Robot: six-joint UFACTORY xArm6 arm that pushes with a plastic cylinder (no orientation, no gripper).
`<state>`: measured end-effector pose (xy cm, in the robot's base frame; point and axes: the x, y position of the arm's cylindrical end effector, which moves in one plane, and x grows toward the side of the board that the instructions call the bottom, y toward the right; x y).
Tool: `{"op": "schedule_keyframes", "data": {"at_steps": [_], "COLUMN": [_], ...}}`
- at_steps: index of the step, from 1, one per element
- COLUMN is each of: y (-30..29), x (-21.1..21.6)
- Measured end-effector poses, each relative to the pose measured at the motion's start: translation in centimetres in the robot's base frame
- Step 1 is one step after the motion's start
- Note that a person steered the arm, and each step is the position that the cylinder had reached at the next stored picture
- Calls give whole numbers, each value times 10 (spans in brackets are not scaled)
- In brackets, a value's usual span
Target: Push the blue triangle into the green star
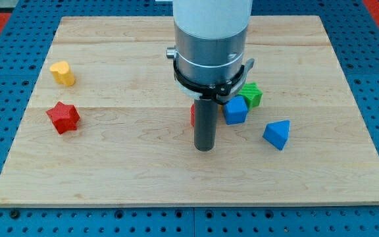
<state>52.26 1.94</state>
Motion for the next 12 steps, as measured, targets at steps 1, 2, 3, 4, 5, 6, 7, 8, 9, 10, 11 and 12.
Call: {"op": "schedule_keyframes", "data": {"at_steps": [1, 2, 3, 4, 5, 6, 7, 8, 9, 10, 11, 12], "y": [8, 112, 156, 118, 91, 110, 143, 162, 130, 125, 133, 105], "x": [14, 21, 18, 11, -8, 1, 3, -4, -31, -33, 11, 19]}}
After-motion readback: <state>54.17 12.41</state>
